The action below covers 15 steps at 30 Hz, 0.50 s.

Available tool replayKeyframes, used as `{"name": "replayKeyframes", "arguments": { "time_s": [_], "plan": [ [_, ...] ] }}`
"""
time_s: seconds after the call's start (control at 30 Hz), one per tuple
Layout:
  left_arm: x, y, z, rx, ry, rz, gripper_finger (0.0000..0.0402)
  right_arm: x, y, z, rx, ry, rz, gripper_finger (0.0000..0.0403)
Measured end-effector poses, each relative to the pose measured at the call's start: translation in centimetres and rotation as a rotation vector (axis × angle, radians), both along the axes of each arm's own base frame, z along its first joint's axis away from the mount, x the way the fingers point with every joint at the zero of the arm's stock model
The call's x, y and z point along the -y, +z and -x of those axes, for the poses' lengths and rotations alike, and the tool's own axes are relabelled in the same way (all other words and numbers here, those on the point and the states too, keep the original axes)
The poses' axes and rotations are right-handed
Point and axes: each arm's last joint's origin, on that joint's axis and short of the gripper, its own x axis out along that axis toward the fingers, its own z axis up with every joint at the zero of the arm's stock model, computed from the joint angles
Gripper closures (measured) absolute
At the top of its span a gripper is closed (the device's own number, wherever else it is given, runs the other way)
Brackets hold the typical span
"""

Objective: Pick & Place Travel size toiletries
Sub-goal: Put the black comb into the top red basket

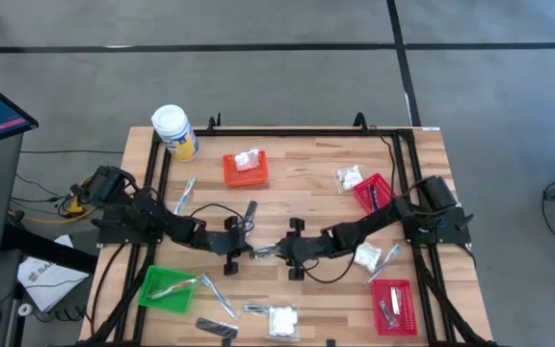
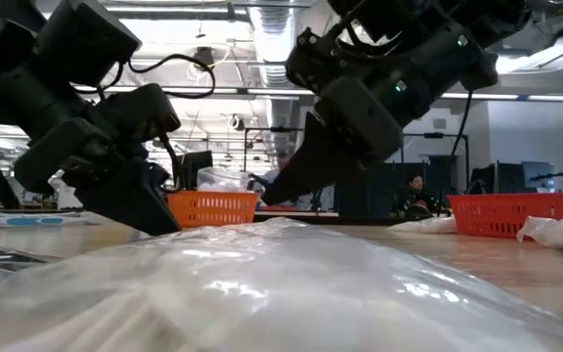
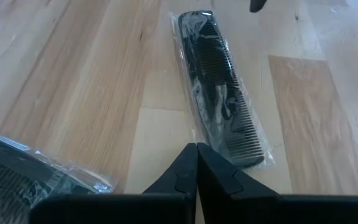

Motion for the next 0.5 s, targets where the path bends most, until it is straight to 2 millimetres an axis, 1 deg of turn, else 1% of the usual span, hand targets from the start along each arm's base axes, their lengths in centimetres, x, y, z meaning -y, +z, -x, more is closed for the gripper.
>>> {"name": "replayKeyframes", "arguments": {
  "time_s": [0.07, 0.13, 0.17, 0.27, 0.33, 0.4, 0.5],
  "plan": [
    [0.0, 0.0, 0.0, -0.003, 0.0, -0.001, 0.0401, 0.0, -0.2, 0.0, -0.005, 0.019, 0.024, 0.0239],
    [0.0, -0.1, 0.0, -0.005, -0.001, -0.001, 0.0401, -0.1, -1.0, -0.2, -0.014, 0.047, 0.072, 0.0228],
    [0.0, -0.1, 0.0, -0.007, -0.001, -0.002, 0.0402, -0.1, -1.3, 0.0, -0.036, 0.059, 0.105, 0.0222],
    [0.0, -0.1, 0.1, -0.013, -0.002, -0.003, 0.0402, -0.5, -2.0, -0.6, -0.014, 0.084, 0.148, 0.0198],
    [0.0, -0.2, 0.1, -0.018, -0.003, -0.004, 0.0402, -0.6, -2.6, -0.3, -0.046, 0.1, 0.212, 0.018],
    [0.0, -0.2, 0.1, -0.018, -0.004, -0.003, 0.0402, -0.8, -2.7, -0.9, -0.028, 0.104, 0.236, 0.0163],
    [0.0, -0.2, 0.2, -0.021, -0.005, -0.002, 0.0402, -1.0, -2.8, -0.9, -0.039, 0.127, 0.292, 0.0145]
  ]
}}
